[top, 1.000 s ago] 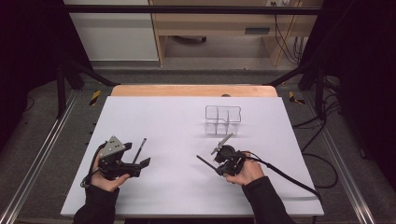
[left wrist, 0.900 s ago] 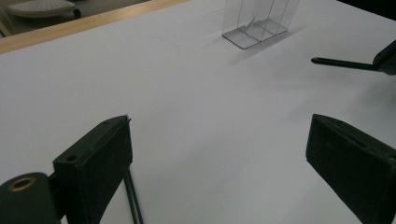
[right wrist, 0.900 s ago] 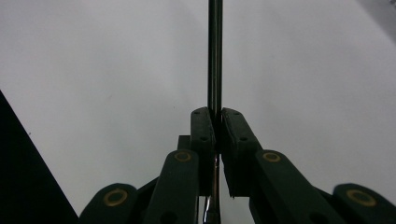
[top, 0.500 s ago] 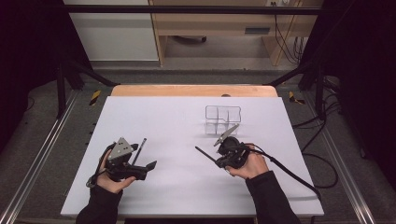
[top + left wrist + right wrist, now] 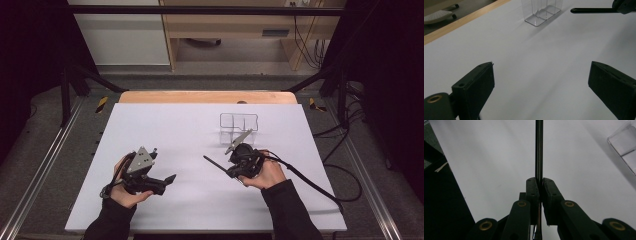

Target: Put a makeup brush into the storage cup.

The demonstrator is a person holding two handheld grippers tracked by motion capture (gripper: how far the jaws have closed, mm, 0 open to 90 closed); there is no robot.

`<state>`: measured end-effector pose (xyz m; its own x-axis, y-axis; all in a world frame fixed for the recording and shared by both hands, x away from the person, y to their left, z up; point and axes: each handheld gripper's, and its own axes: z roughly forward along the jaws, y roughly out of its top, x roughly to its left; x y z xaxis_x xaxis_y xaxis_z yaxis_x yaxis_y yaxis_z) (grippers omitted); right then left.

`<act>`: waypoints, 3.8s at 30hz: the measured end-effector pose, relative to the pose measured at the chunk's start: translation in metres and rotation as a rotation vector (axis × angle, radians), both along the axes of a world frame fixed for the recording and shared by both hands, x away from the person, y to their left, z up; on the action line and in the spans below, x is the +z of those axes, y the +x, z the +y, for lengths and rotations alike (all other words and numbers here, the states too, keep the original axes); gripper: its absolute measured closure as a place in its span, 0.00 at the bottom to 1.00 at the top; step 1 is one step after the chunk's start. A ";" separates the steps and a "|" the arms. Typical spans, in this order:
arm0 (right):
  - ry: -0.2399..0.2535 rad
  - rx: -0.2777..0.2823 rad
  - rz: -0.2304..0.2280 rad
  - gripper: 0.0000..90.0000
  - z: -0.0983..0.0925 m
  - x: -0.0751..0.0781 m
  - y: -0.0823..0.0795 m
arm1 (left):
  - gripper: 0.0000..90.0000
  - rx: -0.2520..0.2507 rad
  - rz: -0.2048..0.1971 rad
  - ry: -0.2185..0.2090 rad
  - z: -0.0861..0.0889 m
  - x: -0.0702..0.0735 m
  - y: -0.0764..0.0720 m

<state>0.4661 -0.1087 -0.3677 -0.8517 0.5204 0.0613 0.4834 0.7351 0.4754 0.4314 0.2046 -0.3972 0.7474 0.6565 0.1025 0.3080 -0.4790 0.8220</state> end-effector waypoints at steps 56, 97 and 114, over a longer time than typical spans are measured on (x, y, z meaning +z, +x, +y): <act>-0.022 0.120 0.074 0.94 0.016 -0.001 -0.004 | 0.09 -0.277 -0.114 0.287 -0.090 0.012 -0.005; 0.018 0.150 0.133 0.94 0.020 -0.007 0.001 | 0.24 -0.398 -0.246 0.484 -0.115 0.004 -0.017; 0.025 0.165 0.153 0.94 0.024 -0.011 0.002 | 0.31 -0.434 -0.268 0.529 -0.122 -0.004 -0.016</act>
